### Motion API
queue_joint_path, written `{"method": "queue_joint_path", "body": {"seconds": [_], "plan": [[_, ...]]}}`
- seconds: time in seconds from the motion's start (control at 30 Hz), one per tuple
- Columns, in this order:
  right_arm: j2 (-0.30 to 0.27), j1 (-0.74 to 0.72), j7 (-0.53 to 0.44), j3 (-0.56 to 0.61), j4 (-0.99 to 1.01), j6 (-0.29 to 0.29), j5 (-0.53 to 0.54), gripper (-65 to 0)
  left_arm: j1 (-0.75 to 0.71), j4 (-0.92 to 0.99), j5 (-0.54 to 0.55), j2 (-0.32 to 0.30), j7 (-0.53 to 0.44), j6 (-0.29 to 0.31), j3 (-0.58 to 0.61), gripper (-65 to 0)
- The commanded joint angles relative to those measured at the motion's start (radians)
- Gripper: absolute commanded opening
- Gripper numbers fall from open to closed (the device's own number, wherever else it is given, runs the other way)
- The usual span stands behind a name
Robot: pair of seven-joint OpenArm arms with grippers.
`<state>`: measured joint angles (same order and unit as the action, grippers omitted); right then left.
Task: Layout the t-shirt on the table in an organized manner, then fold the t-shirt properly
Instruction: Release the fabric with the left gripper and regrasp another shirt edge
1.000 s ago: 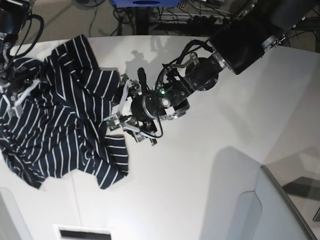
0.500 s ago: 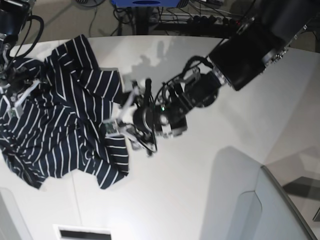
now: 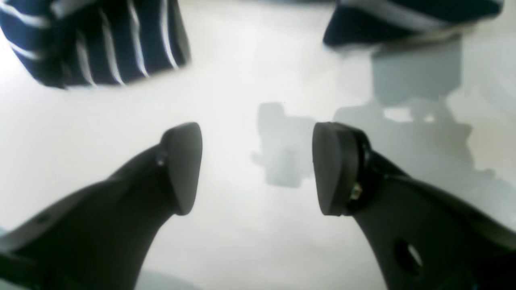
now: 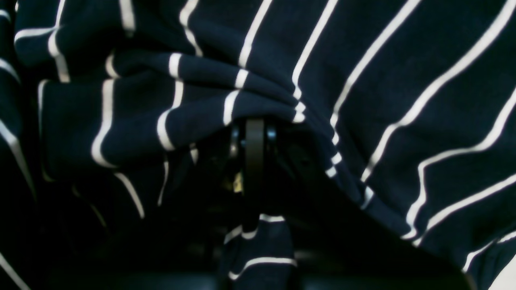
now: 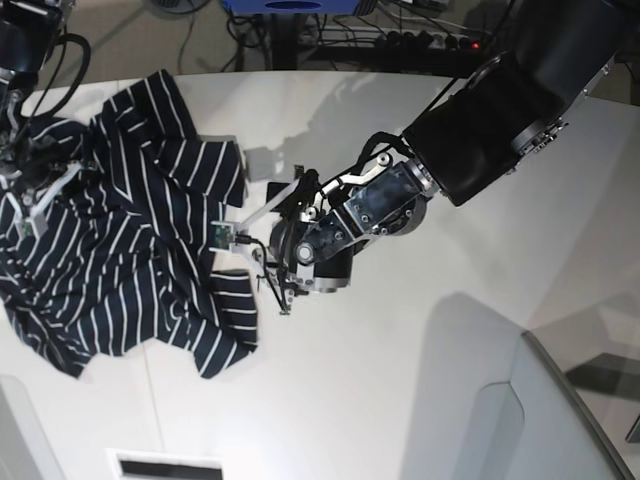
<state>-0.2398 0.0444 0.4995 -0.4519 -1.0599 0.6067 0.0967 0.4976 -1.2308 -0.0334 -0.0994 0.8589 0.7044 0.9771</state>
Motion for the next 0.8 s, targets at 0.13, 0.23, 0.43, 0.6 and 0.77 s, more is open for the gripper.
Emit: {"method": "queue_joint_path", "body": {"seconds": [0.13, 0.23, 0.43, 0.6, 0.77], "plan": [[0.012, 0.010, 0.081, 0.006, 0.014, 0.000, -0.055, -64.4, 0.025, -0.002, 0.013, 0.014, -0.016, -0.006, -0.001, -24.8], [0.024, 0.010, 0.081, 0.006, 0.014, 0.000, -0.055, -64.4, 0.023, -0.002, 0.013, 0.031, -0.016, -0.006, -0.010, -25.2], [0.032, 0.010, 0.081, 0.006, 0.014, 0.000, -0.055, -64.4, 0.019, 0.006, 0.013, 0.057, -0.016, -0.006, -0.011, -25.3], [0.032, 0.012, 0.081, 0.006, 0.014, 0.000, -0.055, -64.4, 0.014, 0.065, 0.014, 0.099, -0.017, -0.006, -0.013, -25.3], [0.032, 0.012, 0.081, 0.006, 0.014, 0.000, -0.055, -64.4, 0.000, 0.112, 0.048, 0.129, -0.051, -0.006, -0.013, -25.3]]}}
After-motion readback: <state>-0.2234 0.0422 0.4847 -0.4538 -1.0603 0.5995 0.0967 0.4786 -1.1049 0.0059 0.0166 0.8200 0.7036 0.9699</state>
